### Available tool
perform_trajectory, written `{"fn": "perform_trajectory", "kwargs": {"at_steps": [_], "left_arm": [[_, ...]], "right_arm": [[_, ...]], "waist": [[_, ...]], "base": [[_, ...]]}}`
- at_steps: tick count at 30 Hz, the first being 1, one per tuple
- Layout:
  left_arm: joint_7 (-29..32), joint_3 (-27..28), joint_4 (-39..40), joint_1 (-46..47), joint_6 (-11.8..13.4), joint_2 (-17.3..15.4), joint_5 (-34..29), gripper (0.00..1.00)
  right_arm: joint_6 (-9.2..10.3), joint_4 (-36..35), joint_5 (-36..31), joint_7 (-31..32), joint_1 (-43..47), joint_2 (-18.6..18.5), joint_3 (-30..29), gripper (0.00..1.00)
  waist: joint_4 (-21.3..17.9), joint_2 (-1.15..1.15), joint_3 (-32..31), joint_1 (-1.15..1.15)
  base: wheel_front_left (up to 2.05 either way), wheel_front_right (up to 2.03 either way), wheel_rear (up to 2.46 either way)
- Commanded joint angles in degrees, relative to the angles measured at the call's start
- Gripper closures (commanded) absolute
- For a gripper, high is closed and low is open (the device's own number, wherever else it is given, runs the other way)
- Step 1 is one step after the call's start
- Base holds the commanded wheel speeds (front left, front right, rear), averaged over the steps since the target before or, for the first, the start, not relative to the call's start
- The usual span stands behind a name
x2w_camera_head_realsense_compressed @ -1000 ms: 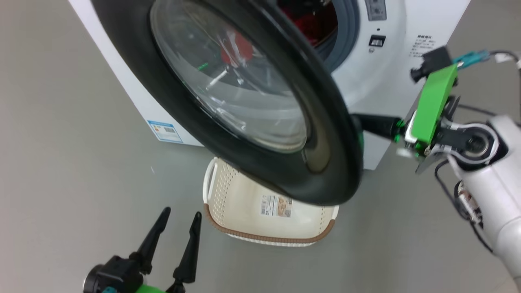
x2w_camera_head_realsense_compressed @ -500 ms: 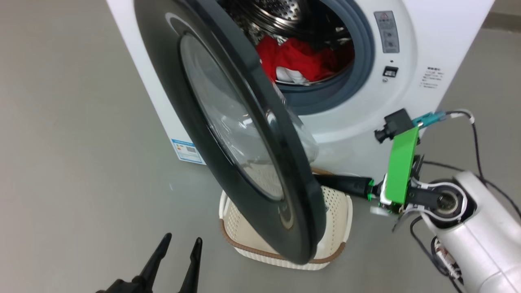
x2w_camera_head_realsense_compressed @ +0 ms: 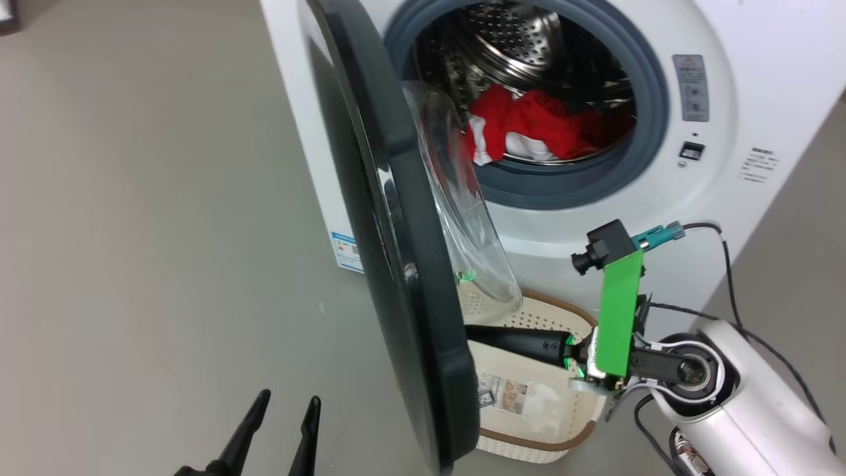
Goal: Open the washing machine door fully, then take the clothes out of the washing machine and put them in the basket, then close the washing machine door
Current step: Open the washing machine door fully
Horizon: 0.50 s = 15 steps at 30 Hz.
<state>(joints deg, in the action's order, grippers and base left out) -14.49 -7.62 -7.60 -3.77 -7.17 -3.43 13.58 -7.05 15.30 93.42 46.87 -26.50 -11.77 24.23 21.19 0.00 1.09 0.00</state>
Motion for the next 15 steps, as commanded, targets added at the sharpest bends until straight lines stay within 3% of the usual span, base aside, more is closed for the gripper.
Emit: {"fn": "perform_trajectory", "kwargs": {"at_steps": [1, 15], "left_arm": [[-0.5, 2.1, 1.7, 0.8, -0.3, -0.1, -0.8, 0.00], [-0.5, 2.9, 1.6, 1.3, -0.3, 0.2, -0.8, 0.00]], "right_arm": [[-0.44, -2.1, -0.3, -0.5, 0.0, 1.5, 0.6, 1.00], [-0.44, -1.3, -1.9, -1.3, 0.0, 5.7, 1.6, 1.00]], "waist": [[1.8, 0.00, -0.5, 0.00], [7.2, 0.00, -0.7, 0.00]], "base": [[0.00, 0.00, 0.00], [0.00, 0.00, 0.00]]}}
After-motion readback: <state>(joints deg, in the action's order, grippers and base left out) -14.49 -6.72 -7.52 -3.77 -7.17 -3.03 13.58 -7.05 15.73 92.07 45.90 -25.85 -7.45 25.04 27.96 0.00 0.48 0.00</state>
